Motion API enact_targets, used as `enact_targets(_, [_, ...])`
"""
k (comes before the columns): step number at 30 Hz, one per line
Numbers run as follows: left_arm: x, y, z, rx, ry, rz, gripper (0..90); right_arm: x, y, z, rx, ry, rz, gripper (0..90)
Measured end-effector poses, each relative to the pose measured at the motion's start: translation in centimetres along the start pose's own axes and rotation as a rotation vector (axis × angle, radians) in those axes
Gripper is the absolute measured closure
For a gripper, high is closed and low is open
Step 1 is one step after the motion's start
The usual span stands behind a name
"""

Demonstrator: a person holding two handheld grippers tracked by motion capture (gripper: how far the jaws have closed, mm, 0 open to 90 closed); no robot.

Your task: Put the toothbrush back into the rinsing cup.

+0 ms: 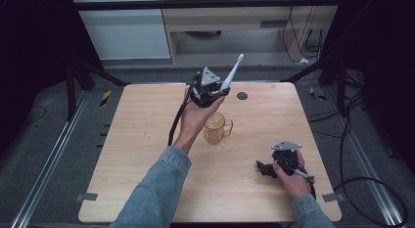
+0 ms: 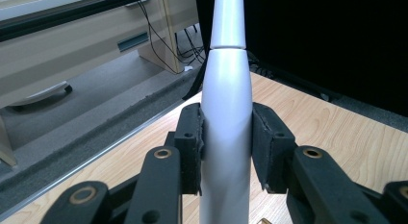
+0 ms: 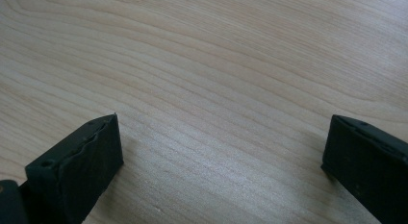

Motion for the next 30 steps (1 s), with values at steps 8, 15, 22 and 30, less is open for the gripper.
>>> enact_targets(8, [-0.1,-0.1,-0.2,-0.008,0.003,-0.008,66.4,0.0,0.0,0.0,0.001,-0.002,0.0,0.3])
enact_targets(15, [0.0,-0.5,-1.1,-0.002,0.014,-0.016,66.4,0.0,0.0,0.0,0.001,-0.002,0.0,0.3])
enact_targets(22, [0.2,-0.8,-1.9,-0.001,0.034,-0.022,66.4,0.0,0.0,0.0,-0.002,-0.001,0.001,0.3])
enact_targets(30, [0.1,-1.2,-2.8,0.006,0.041,-0.026,66.4,0.0,0.0,0.0,-0.001,0.0,0.001,0.3])
Point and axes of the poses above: each handheld gripper's, and its own axes: y roughly backward along the jaws, z roughly out of its top, x roughly to its left, the point moved 5 cm from there along -y, roughly forward along the jaws, and after that the axes turned 2 degrees about y, right-handed, at the moved point
